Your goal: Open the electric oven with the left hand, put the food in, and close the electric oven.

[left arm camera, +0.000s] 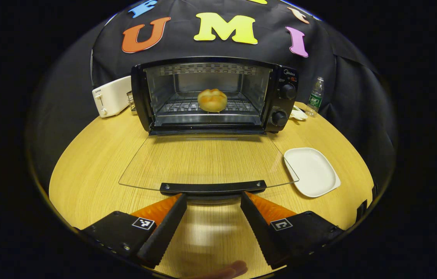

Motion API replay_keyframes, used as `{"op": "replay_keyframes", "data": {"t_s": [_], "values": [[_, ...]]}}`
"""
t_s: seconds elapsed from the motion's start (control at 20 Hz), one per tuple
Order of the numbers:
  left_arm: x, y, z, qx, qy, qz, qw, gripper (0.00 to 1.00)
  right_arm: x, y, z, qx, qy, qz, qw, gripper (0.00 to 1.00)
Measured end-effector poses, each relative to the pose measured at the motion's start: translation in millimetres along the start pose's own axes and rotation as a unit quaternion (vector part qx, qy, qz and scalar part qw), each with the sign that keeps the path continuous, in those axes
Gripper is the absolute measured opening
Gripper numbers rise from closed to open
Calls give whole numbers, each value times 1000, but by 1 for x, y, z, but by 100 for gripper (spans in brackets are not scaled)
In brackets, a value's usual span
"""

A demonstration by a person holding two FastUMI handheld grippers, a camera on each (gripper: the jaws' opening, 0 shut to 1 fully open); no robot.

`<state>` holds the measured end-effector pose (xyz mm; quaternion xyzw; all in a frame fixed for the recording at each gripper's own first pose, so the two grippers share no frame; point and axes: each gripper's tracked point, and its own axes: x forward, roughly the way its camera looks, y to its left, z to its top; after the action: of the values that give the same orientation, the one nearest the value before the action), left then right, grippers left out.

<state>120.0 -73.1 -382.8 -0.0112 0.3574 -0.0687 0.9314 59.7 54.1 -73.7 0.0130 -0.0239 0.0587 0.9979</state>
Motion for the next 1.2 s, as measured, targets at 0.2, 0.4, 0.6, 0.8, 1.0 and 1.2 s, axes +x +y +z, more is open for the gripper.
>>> {"op": "replay_keyframes", "data": {"t_s": [0.2,0.4,0.6,0.8,1.0,1.2], "values": [[-7,-2,9,-9,-9,-3,1000,93,0,0,1,0,-2,1,1000,94],[-13,-1,23,-18,-17,-3,1000,92,0,2,7,4,-12,-2,1000,94],[-20,-2,37,-1,-29,6,1000,93,-2,4,9,6,-9,2,1000,94],[-25,1,57,10,-46,21,999,93,-2,6,12,4,-10,4,1000,94],[-31,1,79,14,-60,23,998,93,-1,4,10,5,-8,2,1000,94],[-33,3,97,5,-68,18,998,94,1,4,7,10,-3,0,1000,94]]}}
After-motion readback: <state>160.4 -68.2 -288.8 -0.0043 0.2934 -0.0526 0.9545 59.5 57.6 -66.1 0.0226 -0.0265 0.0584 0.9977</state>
